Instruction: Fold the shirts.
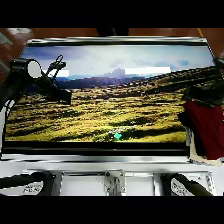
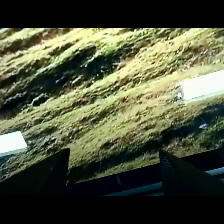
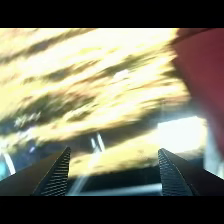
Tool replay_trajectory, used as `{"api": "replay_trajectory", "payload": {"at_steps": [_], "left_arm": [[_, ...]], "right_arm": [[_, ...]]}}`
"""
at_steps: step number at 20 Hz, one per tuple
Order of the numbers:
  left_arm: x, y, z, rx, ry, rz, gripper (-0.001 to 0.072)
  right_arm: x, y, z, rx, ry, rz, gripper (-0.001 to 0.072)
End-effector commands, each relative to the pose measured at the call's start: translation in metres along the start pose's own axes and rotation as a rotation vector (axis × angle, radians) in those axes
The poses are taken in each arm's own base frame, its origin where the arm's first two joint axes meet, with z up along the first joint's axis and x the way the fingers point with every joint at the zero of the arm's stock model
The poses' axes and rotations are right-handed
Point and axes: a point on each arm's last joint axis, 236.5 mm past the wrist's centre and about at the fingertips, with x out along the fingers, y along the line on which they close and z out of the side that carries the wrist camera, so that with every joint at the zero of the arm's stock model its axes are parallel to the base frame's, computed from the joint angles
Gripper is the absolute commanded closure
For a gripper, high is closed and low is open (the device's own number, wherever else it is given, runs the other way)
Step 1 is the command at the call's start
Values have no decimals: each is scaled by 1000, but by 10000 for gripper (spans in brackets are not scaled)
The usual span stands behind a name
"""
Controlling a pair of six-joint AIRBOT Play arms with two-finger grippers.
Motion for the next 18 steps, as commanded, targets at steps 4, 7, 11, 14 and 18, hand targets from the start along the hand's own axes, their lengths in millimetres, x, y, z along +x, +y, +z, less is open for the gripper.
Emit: {"api": "replay_trajectory", "payload": {"at_steps": [4, 7, 11, 14, 18], "left_arm": [[4, -4, 9, -9, -27, 8, 59], [4, -5, 21, -10, -79, 2, 59], [7, -5, 25, -11, -86, 3, 59], [9, -4, 25, -8, -83, 3, 59], [9, -4, 28, -8, -94, 4, 59]], "right_arm": [[24, 60, -20, -171, 96, 19, 44], [24, 67, -22, -182, 99, 34, 43], [24, 67, -22, -181, 99, 35, 43], [24, 67, -22, -181, 99, 35, 43], [24, 67, -22, -181, 99, 35, 43]]}}
